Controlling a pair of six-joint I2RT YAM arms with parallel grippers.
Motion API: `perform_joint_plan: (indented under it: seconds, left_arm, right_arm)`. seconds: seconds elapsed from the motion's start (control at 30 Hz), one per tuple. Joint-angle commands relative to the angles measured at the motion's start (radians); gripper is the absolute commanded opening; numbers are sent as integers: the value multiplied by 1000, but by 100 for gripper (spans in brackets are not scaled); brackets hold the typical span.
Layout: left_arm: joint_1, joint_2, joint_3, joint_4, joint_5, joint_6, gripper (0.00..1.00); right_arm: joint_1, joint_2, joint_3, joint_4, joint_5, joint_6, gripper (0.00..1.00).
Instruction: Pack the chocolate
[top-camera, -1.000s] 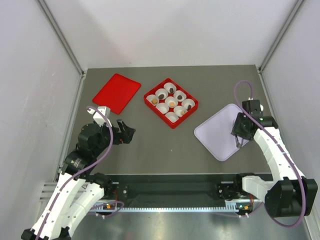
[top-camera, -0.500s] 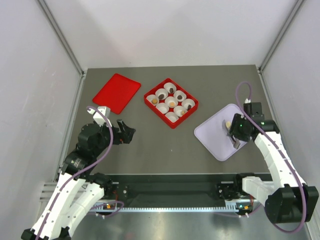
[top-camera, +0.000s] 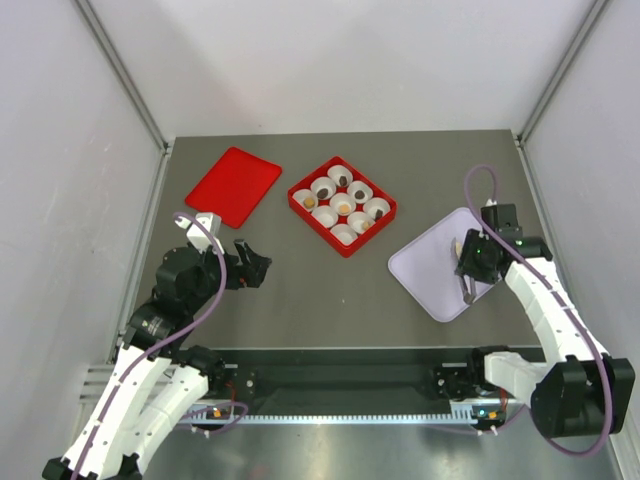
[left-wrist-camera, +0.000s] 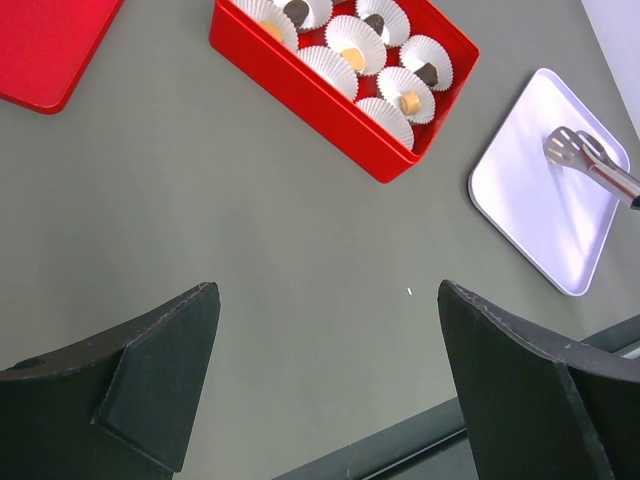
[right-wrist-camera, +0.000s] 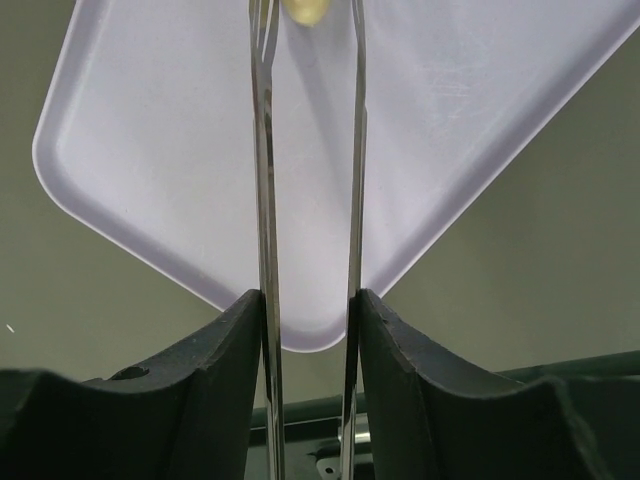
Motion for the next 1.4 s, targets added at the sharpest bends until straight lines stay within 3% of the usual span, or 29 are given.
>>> perform_joint_plan:
  seconds: [0.0, 0.63, 1.37]
  left_arm:
    - [-2, -1, 0, 31, 11, 4, 95]
    - [-2, -4, 0, 31, 11, 6, 95]
    - [-1, -1, 0, 31, 8, 4, 95]
  right_arm:
    - [20, 2, 8, 36, 31, 1, 41]
    - [49, -9, 25, 36, 23, -3, 34]
    - [49, -44, 94, -4, 12, -17, 34]
